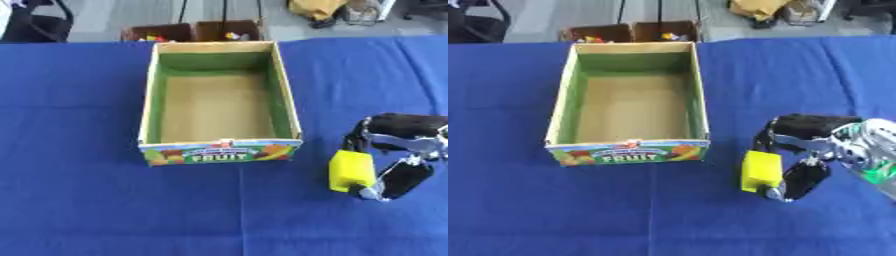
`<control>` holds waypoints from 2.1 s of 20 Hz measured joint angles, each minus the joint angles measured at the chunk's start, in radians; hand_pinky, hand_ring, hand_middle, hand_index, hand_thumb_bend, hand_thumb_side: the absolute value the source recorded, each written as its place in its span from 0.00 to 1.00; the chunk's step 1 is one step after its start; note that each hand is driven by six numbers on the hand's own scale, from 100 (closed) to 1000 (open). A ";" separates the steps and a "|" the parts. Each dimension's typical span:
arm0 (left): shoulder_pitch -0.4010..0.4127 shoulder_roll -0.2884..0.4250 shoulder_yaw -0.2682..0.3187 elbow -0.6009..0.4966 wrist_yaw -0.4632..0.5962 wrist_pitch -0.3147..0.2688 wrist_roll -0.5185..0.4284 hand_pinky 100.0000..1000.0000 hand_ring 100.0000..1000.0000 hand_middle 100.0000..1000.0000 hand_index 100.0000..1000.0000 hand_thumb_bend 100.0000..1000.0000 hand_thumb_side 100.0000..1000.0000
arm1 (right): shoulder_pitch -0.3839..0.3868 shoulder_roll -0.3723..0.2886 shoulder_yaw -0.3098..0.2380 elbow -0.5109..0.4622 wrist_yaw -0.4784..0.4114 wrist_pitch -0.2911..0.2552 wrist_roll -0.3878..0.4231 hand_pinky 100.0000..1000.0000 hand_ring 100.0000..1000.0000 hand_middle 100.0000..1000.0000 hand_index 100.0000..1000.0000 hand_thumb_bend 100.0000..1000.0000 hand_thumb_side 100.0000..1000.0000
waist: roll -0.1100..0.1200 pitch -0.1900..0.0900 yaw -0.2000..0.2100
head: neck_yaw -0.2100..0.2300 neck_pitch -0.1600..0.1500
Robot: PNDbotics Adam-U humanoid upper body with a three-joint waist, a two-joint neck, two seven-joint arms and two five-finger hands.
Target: Pick up objects on the table and place them in the box.
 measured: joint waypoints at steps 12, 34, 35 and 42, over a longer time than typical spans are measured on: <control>0.000 0.000 -0.005 0.000 0.001 0.000 0.000 0.55 0.87 0.85 0.93 0.00 1.00 | -0.017 0.009 -0.023 0.020 0.000 0.013 -0.105 0.37 0.57 0.33 0.49 0.13 0.27 | 0.000 0.000 -0.007 | -0.004 -0.001; 0.006 0.000 -0.006 0.000 0.002 0.004 -0.004 0.55 0.86 0.85 0.93 0.00 1.00 | -0.323 0.014 -0.068 0.007 0.073 0.041 -0.186 0.36 0.55 0.30 0.43 0.00 0.33 | -0.026 -0.001 0.020 | -0.020 -0.027; 0.007 0.000 -0.007 0.000 0.004 0.004 -0.005 0.55 0.86 0.85 0.93 0.00 1.00 | -0.352 0.021 -0.060 0.022 0.082 0.037 -0.182 0.37 0.55 0.30 0.43 0.00 0.34 | -0.028 -0.001 0.023 | -0.023 -0.027; 0.010 0.000 -0.018 0.000 0.011 0.004 -0.014 0.55 0.86 0.85 0.93 0.00 1.00 | -0.590 0.154 0.019 0.209 0.171 -0.006 -0.146 0.36 0.54 0.29 0.42 0.00 0.34 | -0.033 -0.001 0.048 | -0.047 -0.027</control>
